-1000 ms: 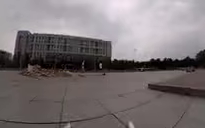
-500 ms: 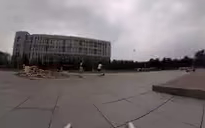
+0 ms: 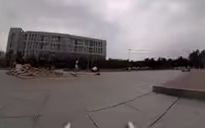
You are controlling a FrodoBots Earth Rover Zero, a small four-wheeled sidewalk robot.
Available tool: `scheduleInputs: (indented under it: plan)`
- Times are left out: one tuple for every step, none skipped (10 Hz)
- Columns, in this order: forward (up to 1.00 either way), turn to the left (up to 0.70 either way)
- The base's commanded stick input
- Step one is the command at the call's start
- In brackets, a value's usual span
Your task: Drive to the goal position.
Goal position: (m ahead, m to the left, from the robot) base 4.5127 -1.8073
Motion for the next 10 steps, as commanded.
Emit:
scheduleInputs:
  plan:
    - [0.70,-0.14]
    - [0.70,-0.14]
    - [0.70,-0.14]
    - [0.69,-0.14]
    - [0.69,-0.14]
    - [0.69,-0.14]
    - [0.69,-0.14]
    - [0.69,-0.14]
    - [0.69,-0.14]
    - [0.69,-0.14]
